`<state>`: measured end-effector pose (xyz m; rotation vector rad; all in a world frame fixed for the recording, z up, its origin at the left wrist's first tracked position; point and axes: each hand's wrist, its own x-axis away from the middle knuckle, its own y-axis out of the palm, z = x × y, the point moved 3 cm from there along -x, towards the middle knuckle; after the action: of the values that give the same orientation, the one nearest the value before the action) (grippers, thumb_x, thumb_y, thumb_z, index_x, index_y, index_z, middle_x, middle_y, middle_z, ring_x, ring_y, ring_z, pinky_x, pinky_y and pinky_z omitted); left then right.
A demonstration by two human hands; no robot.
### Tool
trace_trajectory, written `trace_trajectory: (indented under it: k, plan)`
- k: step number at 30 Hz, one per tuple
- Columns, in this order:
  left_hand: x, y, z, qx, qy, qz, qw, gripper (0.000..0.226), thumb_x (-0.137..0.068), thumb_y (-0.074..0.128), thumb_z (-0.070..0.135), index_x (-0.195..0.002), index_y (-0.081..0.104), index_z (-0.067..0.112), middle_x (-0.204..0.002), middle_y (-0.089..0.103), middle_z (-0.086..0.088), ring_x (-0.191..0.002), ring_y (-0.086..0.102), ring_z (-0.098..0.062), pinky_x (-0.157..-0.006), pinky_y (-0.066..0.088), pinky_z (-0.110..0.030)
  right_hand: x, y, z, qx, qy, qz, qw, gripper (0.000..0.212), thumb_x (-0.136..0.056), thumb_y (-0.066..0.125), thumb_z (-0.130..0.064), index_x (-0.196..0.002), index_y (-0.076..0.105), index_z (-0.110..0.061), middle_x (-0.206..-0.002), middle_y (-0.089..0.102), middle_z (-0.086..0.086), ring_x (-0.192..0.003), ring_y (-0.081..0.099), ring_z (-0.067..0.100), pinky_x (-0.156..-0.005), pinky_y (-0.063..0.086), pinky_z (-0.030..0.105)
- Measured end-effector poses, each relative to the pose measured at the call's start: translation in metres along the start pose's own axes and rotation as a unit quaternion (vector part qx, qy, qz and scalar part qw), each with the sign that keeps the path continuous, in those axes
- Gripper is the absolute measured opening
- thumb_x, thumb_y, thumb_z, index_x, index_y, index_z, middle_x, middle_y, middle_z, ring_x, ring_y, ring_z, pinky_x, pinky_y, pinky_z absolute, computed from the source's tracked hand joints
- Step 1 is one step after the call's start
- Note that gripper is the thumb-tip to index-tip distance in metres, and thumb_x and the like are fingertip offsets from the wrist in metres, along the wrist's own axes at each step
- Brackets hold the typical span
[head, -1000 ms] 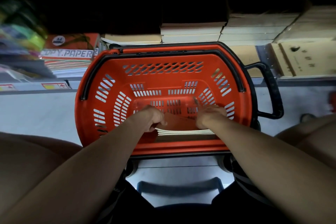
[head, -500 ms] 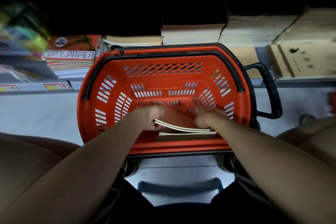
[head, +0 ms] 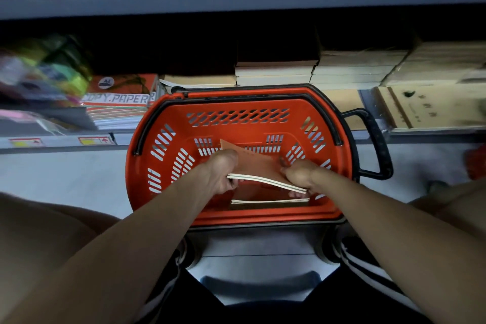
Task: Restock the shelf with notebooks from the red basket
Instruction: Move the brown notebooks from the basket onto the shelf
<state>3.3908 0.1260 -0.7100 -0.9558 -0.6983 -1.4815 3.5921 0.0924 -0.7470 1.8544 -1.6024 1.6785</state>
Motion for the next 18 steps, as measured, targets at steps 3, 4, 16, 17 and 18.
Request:
trace_trajectory:
  k: [3, 4, 16, 17, 18]
  plan:
    - [0.013, -0.001, 0.008, 0.034, 0.032, 0.02, 0.999, 0.021, -0.1, 0.04, 0.012, -0.095, 0.059, 0.02, -0.083, 0.059, -0.001, -0.062, 0.05, -0.015, -0.044, 0.031, -0.017, 0.006, -0.007, -0.001, -0.104, 0.016, 0.027, 0.994, 0.039, -0.109, 0.05, -0.04, -0.1, 0.065, -0.005, -0.073, 0.068, 0.01, -0.057, 0.063, 0.015, -0.049, 0.047, 0.025]
    - [0.016, 0.0, 0.01, 0.043, 0.047, 0.023, 0.998, 0.02, -0.1, 0.041, 0.012, -0.097, 0.058, 0.02, -0.085, 0.058, -0.002, -0.063, 0.049, -0.016, -0.044, 0.031, -0.017, 0.007, -0.012, -0.004, -0.131, 0.003, 0.052, 0.99, 0.038, -0.106, 0.055, -0.042, -0.105, 0.065, -0.006, -0.087, 0.071, 0.011, -0.076, 0.069, 0.019, -0.061, 0.056, 0.03]
    - [0.065, 0.002, 0.025, 0.064, 0.148, 0.009, 0.987, 0.039, -0.098, 0.044, 0.017, -0.136, 0.053, 0.012, -0.12, 0.064, -0.011, -0.101, 0.06, -0.027, -0.057, 0.042, -0.033, 0.071, -0.058, -0.016, -0.181, -0.075, 0.167, 0.966, 0.037, -0.102, 0.063, -0.035, -0.124, 0.067, -0.006, -0.112, 0.073, 0.012, -0.1, 0.07, 0.03, -0.08, 0.052, 0.03]
    - [0.069, 0.002, 0.026, 0.064, 0.151, 0.009, 0.986, 0.04, -0.099, 0.045, 0.018, -0.138, 0.051, 0.012, -0.126, 0.063, -0.012, -0.107, 0.06, -0.028, -0.058, 0.044, -0.034, 0.078, -0.062, -0.017, -0.179, -0.08, 0.173, 0.965, 0.034, -0.103, 0.062, -0.034, -0.12, 0.068, -0.005, -0.107, 0.073, 0.012, -0.096, 0.071, 0.03, -0.077, 0.052, 0.03]
    - [0.075, 0.002, 0.026, 0.063, 0.154, 0.007, 0.986, 0.042, -0.099, 0.045, 0.019, -0.14, 0.05, 0.013, -0.13, 0.062, -0.012, -0.113, 0.06, -0.029, -0.062, 0.048, -0.036, 0.086, -0.067, -0.019, -0.178, -0.083, 0.178, 0.964, 0.031, -0.103, 0.062, -0.034, -0.112, 0.067, -0.005, -0.099, 0.073, 0.011, -0.09, 0.071, 0.028, -0.073, 0.053, 0.029]
